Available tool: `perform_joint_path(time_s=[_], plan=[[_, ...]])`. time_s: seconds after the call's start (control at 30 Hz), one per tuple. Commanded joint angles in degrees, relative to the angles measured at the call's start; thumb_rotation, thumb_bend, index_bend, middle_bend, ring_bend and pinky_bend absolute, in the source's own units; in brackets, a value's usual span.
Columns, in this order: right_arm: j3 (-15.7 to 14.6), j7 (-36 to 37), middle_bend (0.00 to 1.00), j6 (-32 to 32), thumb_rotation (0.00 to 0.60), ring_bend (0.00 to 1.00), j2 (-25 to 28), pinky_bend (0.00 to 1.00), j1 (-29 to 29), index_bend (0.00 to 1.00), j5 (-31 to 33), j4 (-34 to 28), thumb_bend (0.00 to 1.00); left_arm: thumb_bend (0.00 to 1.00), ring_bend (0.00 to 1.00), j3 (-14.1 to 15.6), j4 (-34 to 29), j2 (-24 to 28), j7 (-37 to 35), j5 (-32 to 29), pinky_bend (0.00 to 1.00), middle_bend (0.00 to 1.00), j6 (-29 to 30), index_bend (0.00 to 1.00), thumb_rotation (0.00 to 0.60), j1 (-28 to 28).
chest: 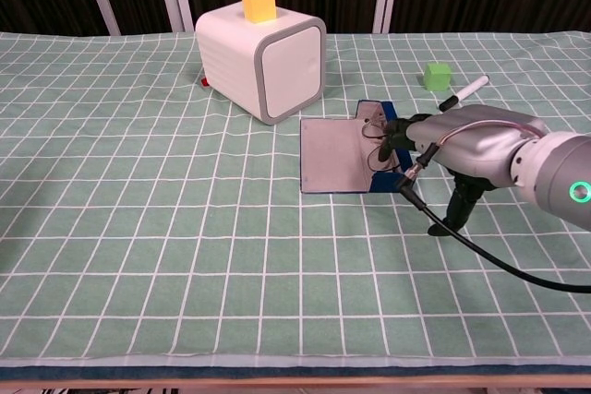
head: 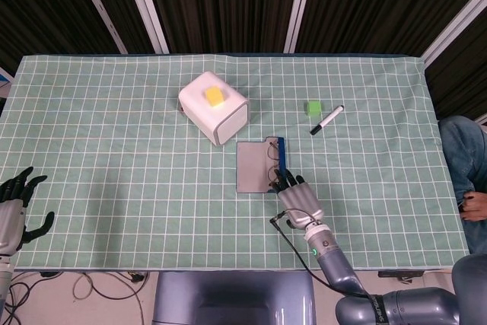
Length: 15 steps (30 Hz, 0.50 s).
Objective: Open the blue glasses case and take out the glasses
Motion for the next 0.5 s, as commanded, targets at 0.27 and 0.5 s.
perform_joint_path(time_s=[0.27, 0.5], plan=[[-0.6, -0.9, 0.00, 1.2, 0.600, 0.00, -0.9, 0.21, -0.5, 0.23, -1.4, 1.8, 0.25, 0.37, 0.00, -0.1, 0.0, -0.1, 0.2, -0.1, 0.00, 0.00, 0.2, 0.18, 0.600, 0.0], [-1.1, -0.8, 0.00, 0.5, 0.600, 0.00, -0.2, 0.21, -1.1, 0.24, -0.4, 1.5, 0.25, 0.37, 0.00, -0.1, -0.1, -0.1, 0.3, -0.3, 0.00, 0.00, 0.1, 0.18, 0.600, 0.0]])
